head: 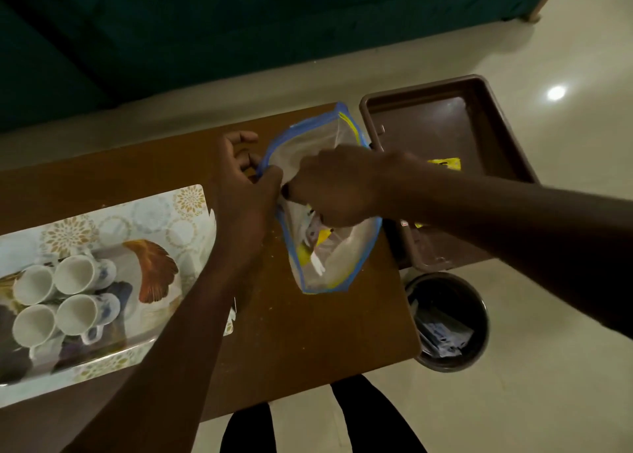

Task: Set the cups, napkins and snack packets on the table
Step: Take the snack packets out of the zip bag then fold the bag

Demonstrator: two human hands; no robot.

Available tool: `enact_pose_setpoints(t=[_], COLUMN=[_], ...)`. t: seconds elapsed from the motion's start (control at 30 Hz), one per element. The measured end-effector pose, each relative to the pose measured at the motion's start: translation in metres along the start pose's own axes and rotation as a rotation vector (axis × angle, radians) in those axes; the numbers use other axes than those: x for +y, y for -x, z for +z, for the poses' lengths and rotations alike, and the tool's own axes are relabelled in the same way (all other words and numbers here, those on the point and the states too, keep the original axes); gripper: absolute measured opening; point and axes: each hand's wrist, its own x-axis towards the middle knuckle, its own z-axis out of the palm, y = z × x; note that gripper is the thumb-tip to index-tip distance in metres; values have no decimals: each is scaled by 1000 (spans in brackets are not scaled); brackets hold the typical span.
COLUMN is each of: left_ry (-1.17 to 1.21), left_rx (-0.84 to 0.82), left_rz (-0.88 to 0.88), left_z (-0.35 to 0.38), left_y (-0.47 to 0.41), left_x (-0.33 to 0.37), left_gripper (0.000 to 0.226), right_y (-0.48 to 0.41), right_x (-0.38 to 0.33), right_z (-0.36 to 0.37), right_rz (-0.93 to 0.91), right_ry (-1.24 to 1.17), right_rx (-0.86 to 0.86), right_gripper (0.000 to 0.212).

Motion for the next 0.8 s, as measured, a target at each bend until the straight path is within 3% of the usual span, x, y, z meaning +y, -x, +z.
enact_pose_setpoints(t=[0.1,0.2,0.3,0.43,0.53,0.63,0.7,0.77,0.8], left_ry=[-11,37,27,14,10,2,0,-9,-12], left_rx=[14,82,158,286,300,296,293,285,283], left_rz=[10,-49,-24,14,20,29,30,29,34], left_z=[1,2,3,8,12,17,23,29,33], left_y=[1,1,-1,2,2,1,3,6,7], left_x=[0,0,4,12,12,11,11,11,11], left_gripper=[41,34,29,27,29,31,31,36,38], right_y=[28,51,66,88,105,117,125,131,136], right_x=[24,61,88,111,130,146,150,146,144], right_z=[-39,-55,-40,-5,32,80,121,163,184], right_rz=[35,220,331,231,262,669,987,1204,1311], right_ry=[-158,-393,-893,-1589,-1811,-1896,-1969,-1994,-1972], right_rx=[122,343,487,791,1023,1305,1422,1325,1201], right_gripper=[29,25,25,40,44,44,32,6,8])
